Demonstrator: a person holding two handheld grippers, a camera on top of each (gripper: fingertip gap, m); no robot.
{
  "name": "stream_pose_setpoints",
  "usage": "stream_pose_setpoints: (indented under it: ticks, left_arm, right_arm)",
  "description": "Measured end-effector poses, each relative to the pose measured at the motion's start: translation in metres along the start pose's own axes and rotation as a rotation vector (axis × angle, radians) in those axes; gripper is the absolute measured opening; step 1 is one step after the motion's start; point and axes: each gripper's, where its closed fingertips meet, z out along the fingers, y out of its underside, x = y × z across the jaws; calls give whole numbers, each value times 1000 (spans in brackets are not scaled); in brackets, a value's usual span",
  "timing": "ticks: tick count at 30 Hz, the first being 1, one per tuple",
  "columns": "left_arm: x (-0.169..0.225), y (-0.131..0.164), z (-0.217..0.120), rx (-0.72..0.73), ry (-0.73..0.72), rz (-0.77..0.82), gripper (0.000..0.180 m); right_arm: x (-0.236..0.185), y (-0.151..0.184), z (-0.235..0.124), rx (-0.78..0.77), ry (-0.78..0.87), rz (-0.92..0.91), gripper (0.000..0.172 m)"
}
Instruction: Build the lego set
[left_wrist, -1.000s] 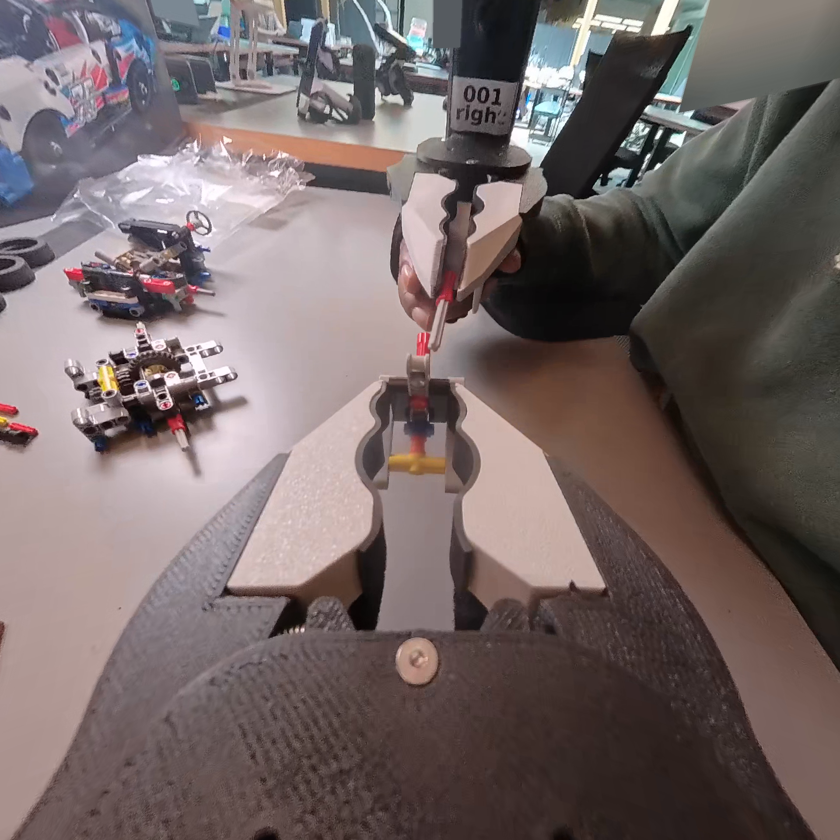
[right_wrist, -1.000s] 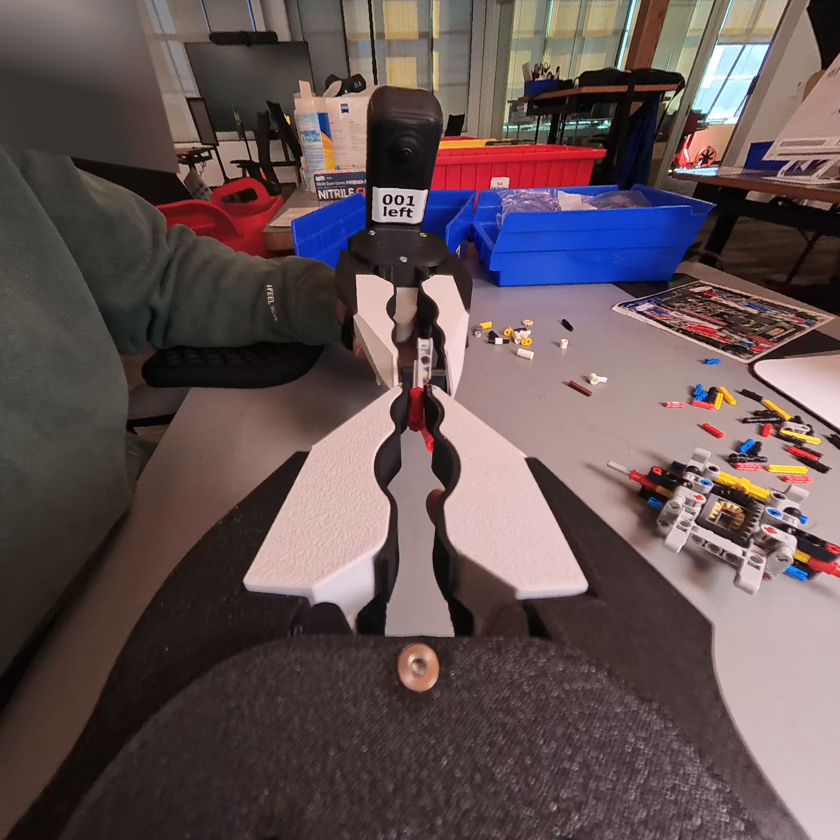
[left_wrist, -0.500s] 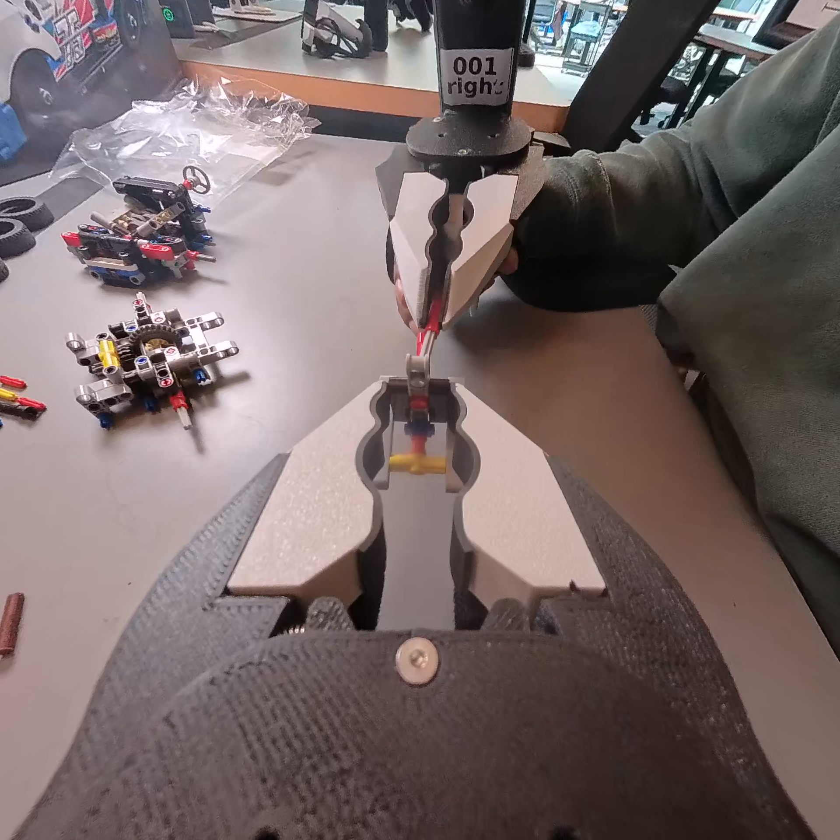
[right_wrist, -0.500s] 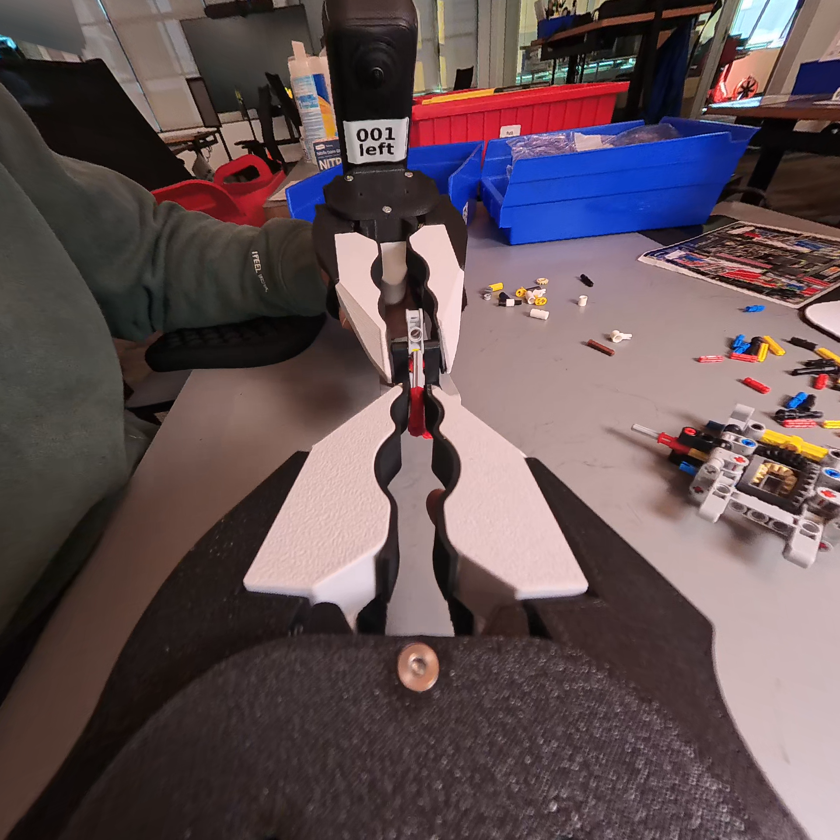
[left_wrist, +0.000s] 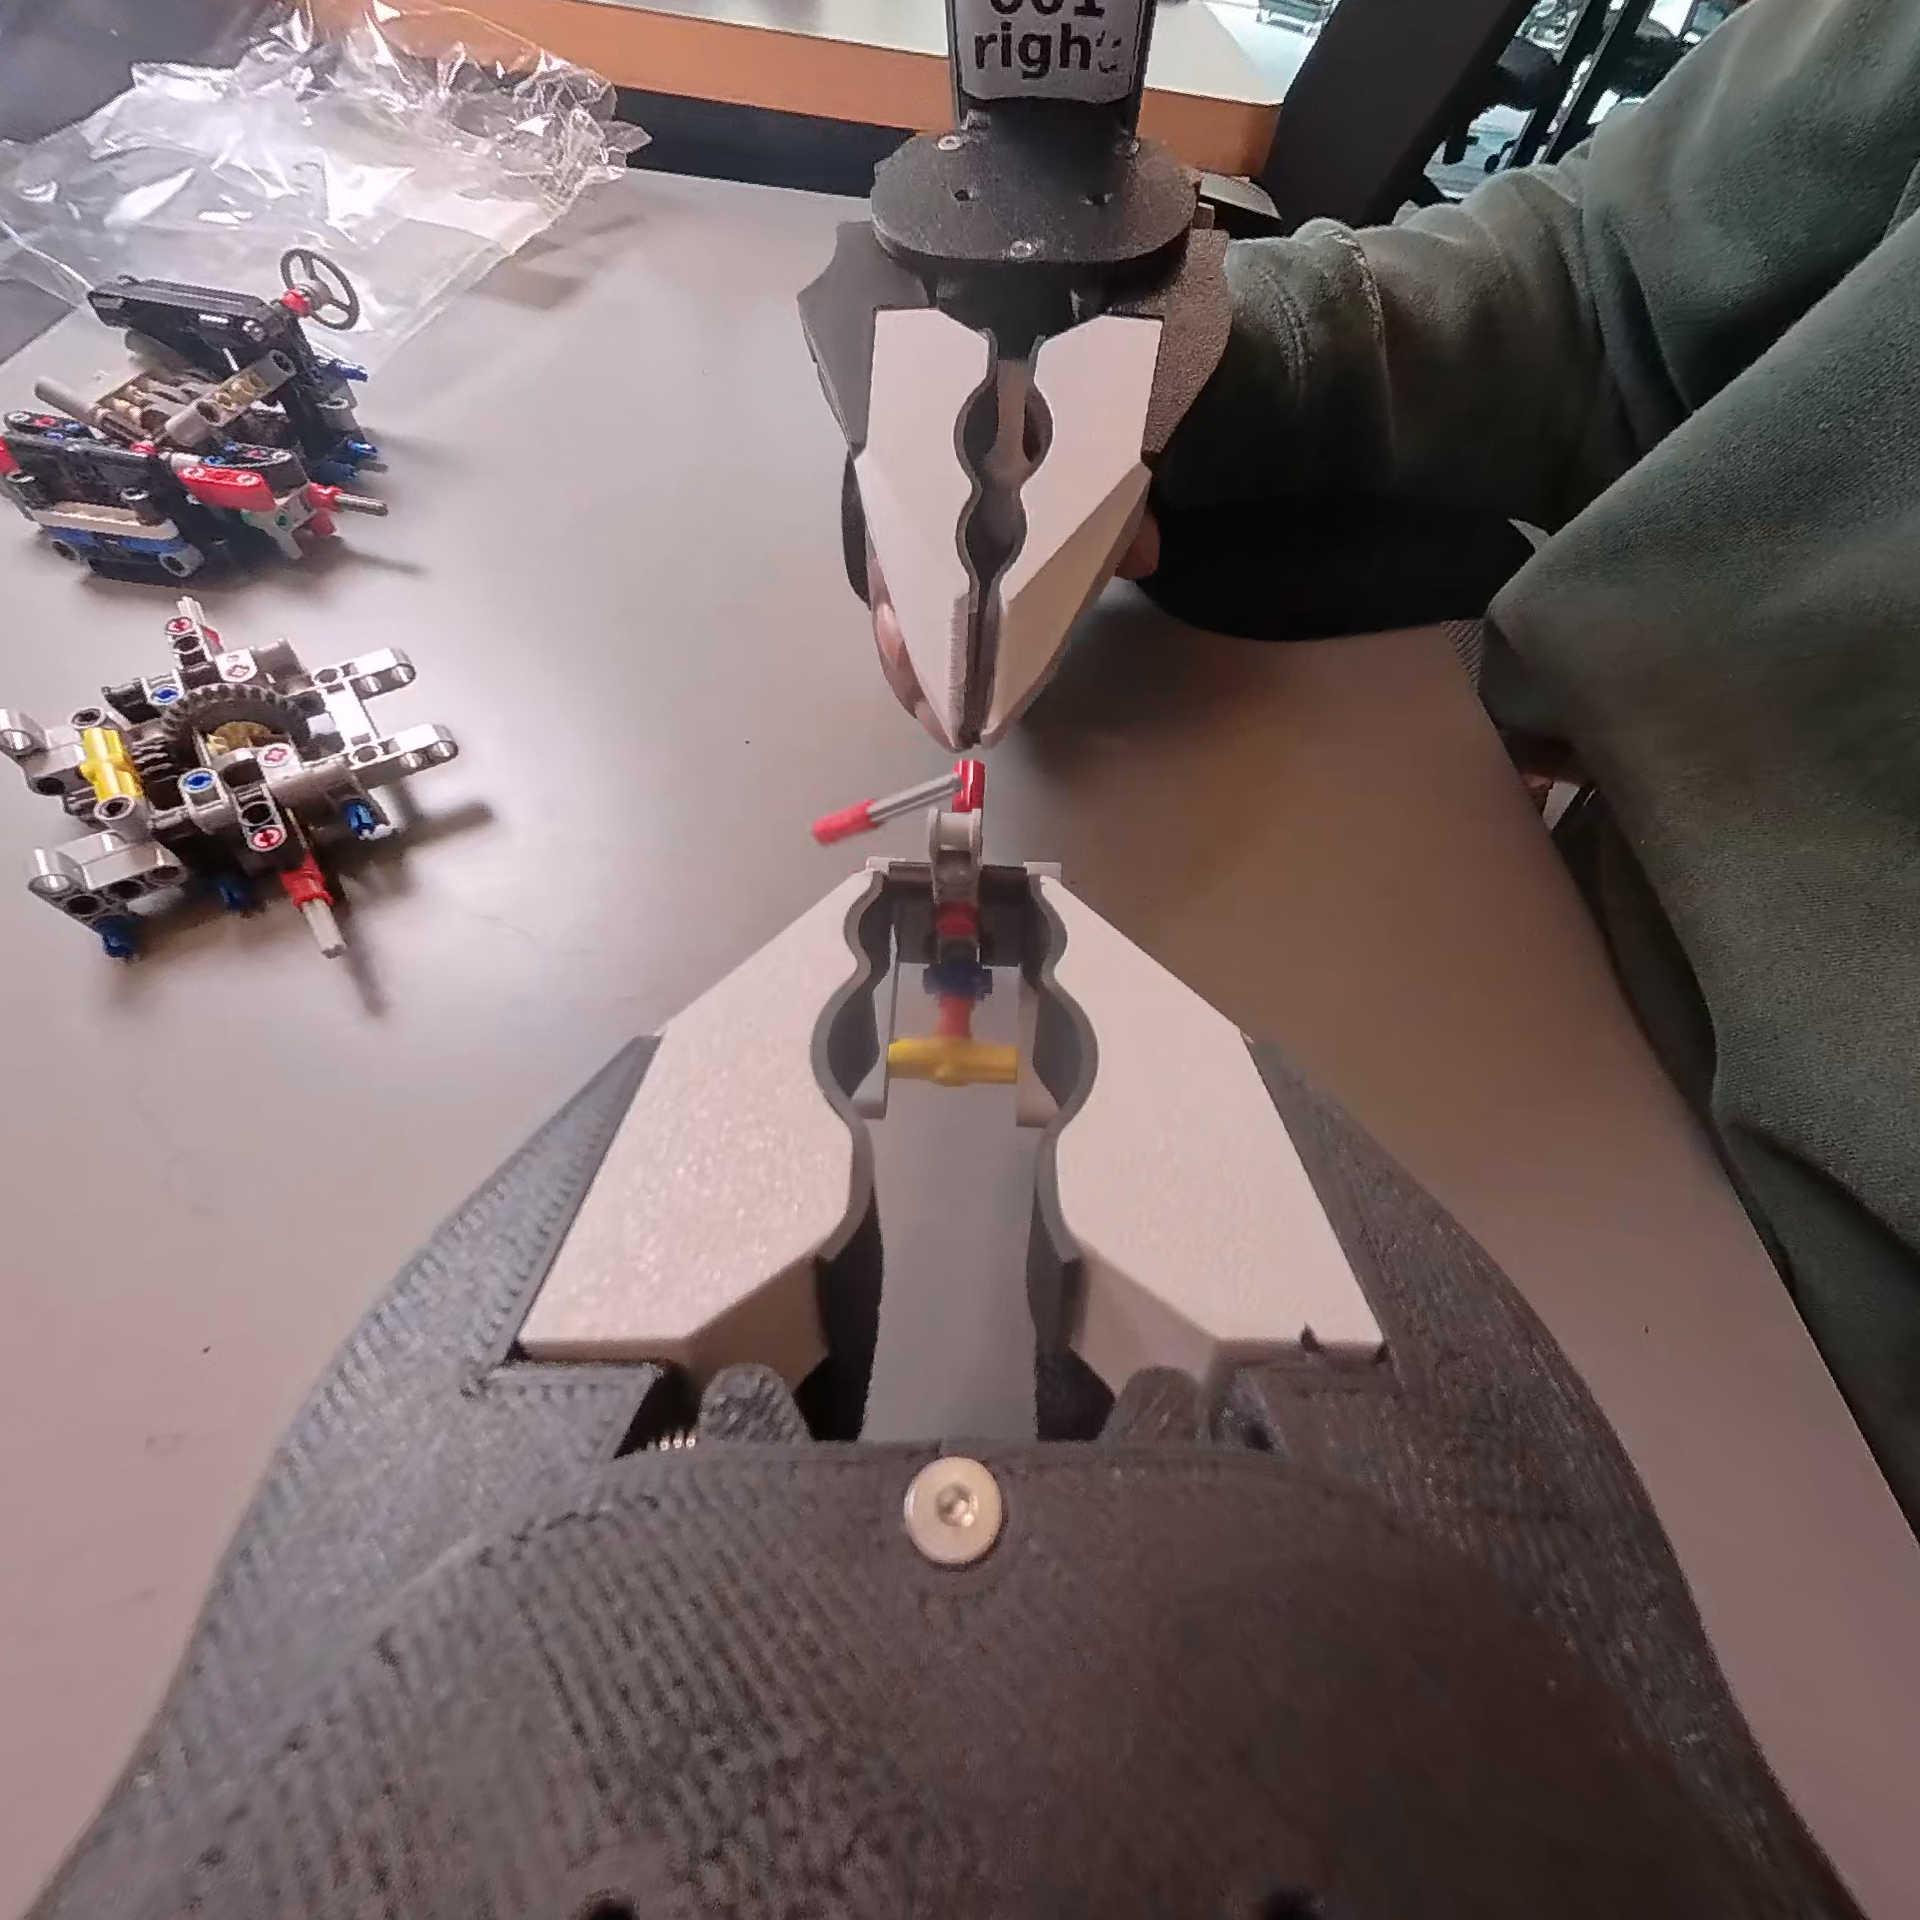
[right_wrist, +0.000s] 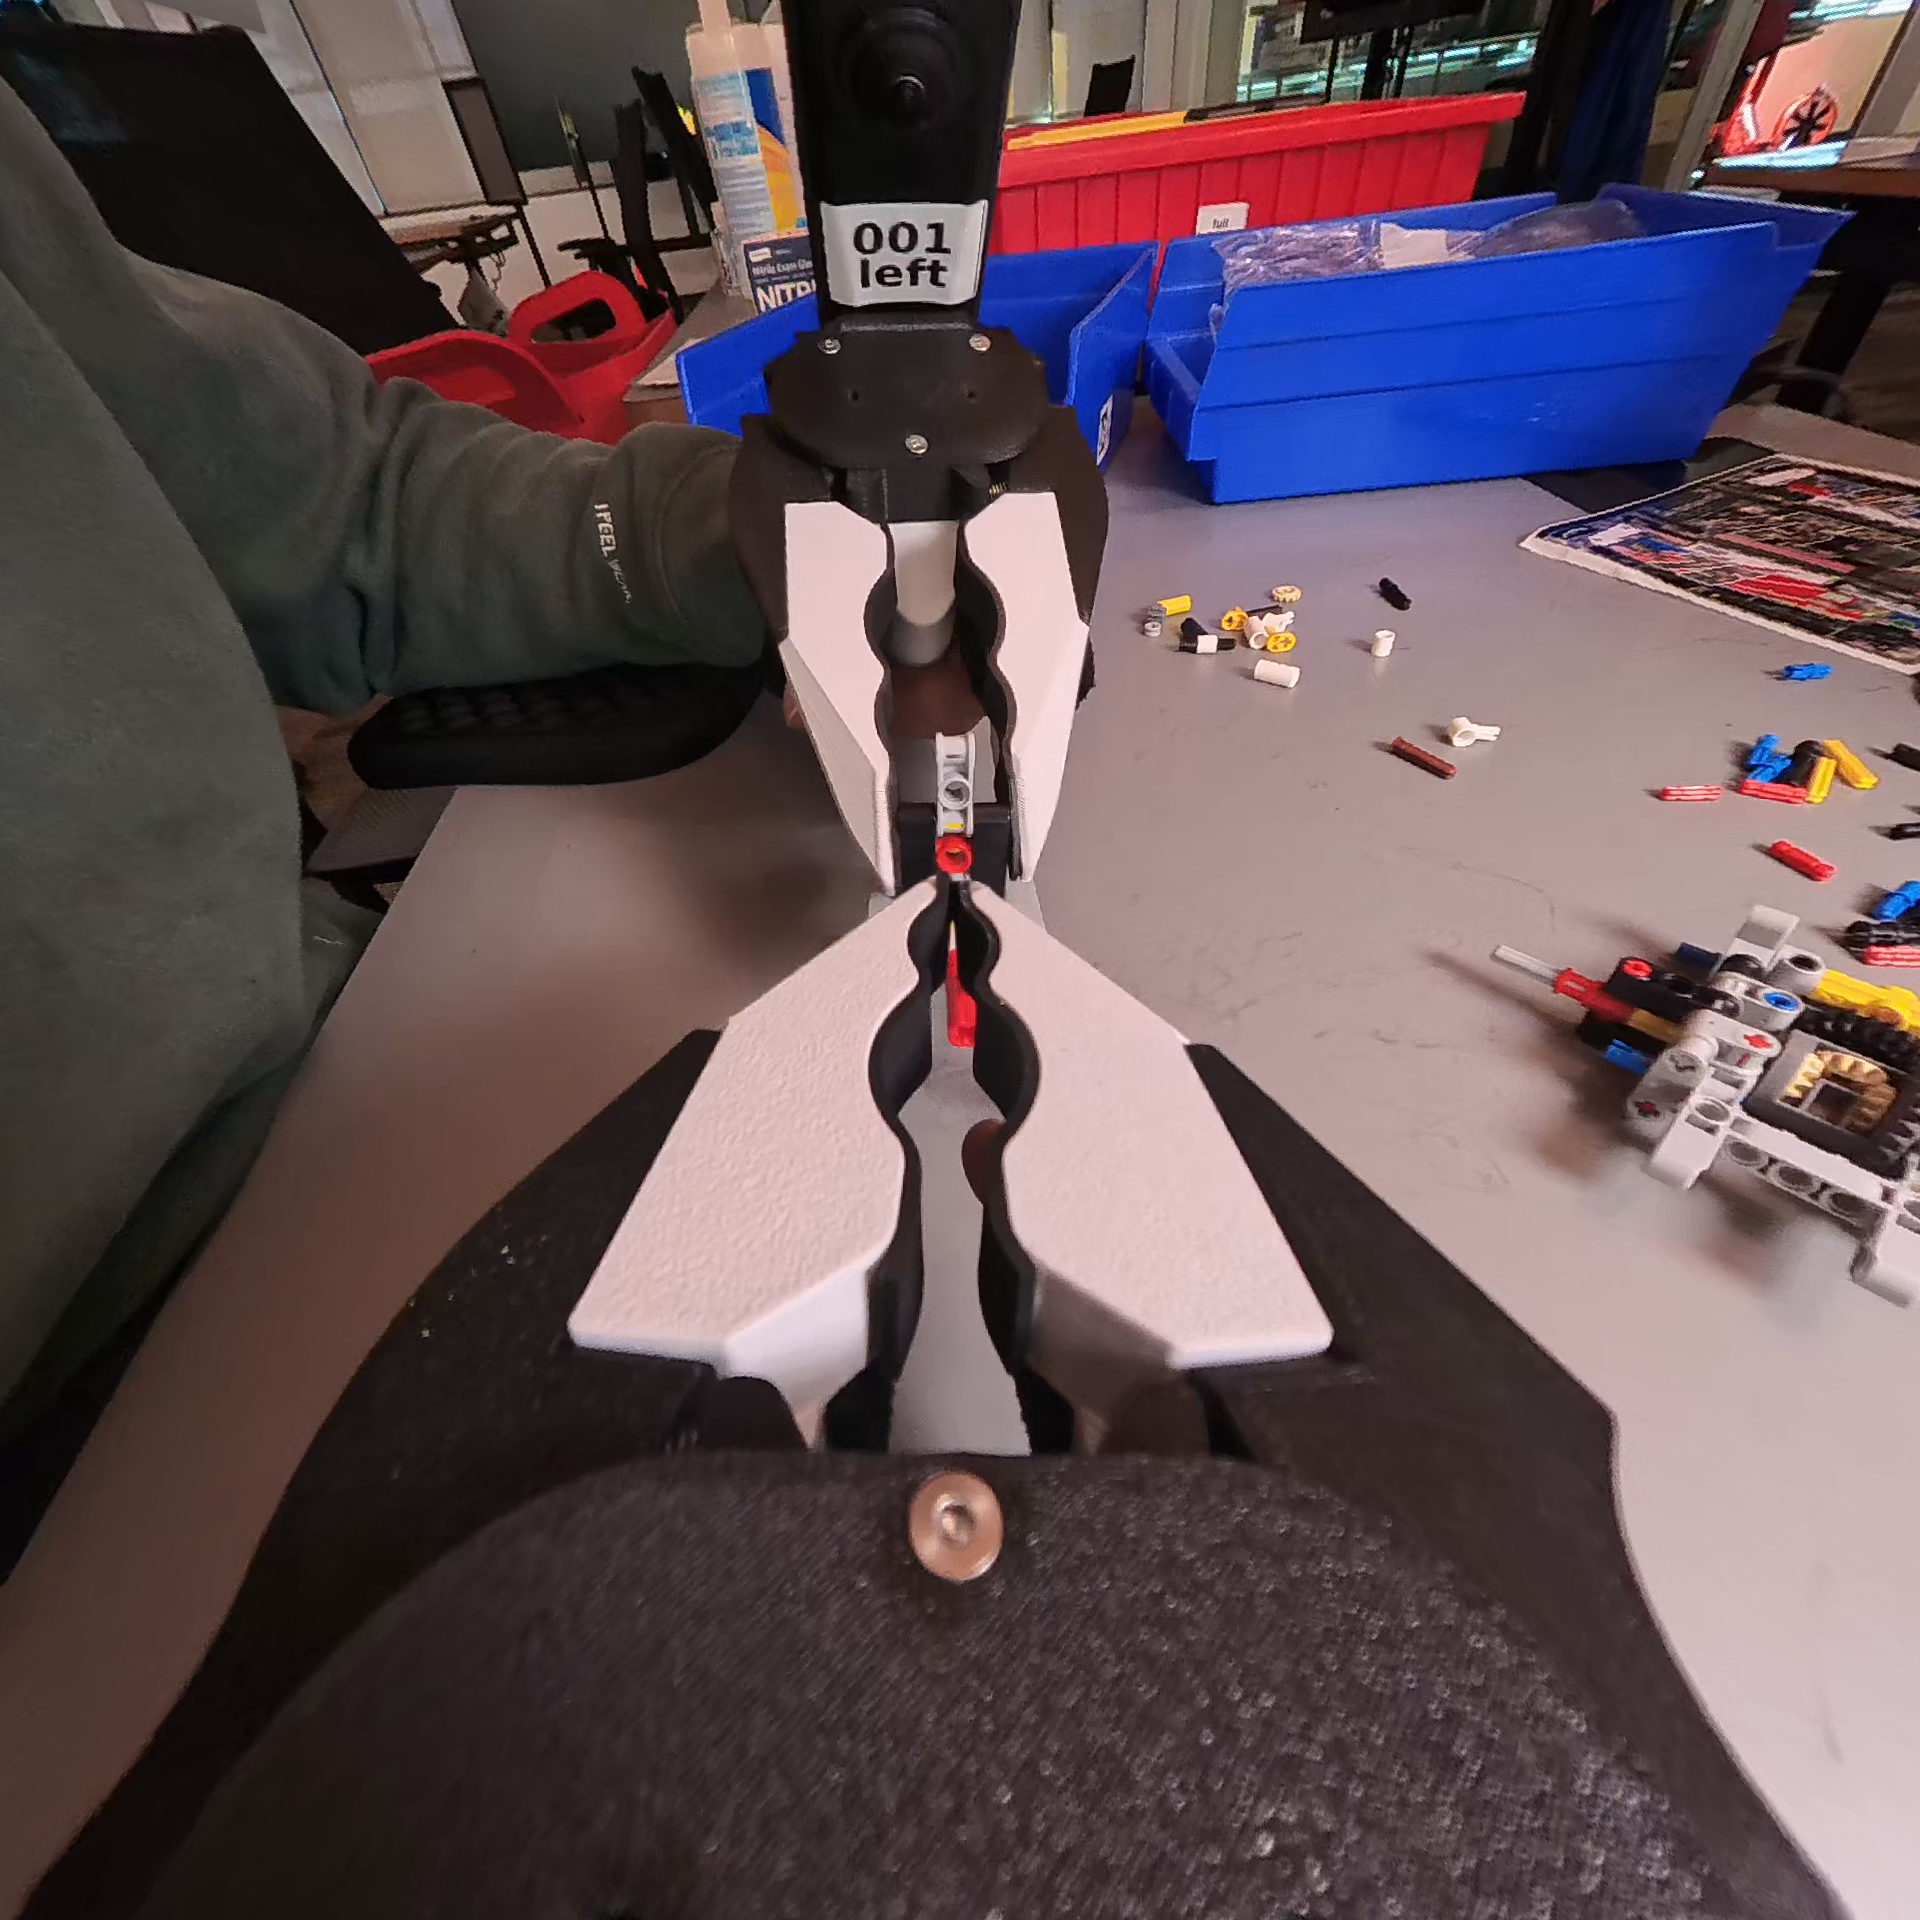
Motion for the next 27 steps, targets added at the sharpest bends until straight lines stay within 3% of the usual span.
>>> stream_pose_setpoints:
  ticks: [15,27]
  left_arm:
    - [-21,4,-12,3,-56,-84,24]
    - [9,-51,-49,426,182,-41,24]
  right_arm:
    - [17,-3,-6,18,81,16,3]
    - [15,-36,-23,207,55,39,8]
